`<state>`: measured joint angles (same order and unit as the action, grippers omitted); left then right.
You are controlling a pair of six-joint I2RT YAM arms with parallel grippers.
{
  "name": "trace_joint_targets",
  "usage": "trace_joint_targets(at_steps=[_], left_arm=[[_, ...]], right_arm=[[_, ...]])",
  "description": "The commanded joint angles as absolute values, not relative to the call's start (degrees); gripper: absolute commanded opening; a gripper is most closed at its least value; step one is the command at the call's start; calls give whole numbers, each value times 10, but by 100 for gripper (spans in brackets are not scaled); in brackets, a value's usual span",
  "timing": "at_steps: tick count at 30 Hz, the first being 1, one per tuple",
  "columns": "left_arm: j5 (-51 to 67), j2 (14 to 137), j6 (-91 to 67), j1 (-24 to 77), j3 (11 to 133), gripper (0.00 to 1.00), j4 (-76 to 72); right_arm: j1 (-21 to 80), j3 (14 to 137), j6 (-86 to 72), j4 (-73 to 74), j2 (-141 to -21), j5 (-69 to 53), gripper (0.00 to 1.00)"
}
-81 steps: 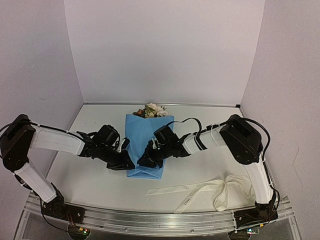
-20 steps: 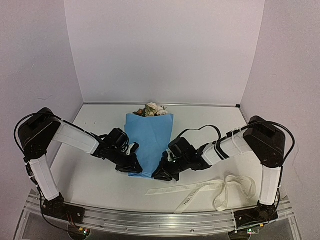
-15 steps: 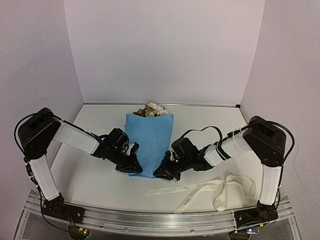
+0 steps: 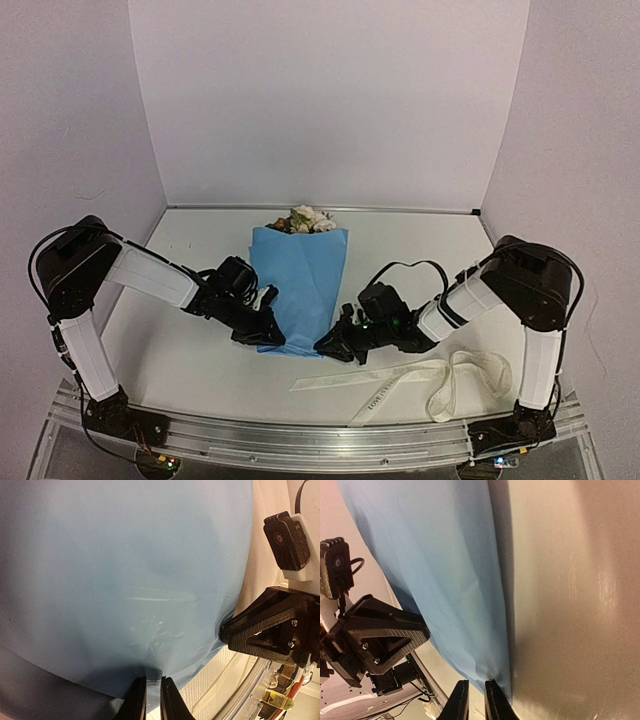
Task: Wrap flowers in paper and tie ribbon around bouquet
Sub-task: Press the fold line of the folded wrapping paper.
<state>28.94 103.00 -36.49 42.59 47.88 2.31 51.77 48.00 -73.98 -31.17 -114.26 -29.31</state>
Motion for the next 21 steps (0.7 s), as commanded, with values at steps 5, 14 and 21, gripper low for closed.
trace_joint_targets(at_steps=[5,14,21], left_arm=[[272,1049,-361,427,479,11,51],[269,1050,-365,428,482,11,56],[270,1049,-364,428,490,12,57]], right_arm=[[518,420,-730,-301,-1148,-278,12],[542,436,-592,-102,-1092,-281,12],[550,479,-525,62,-1066,-245,12]])
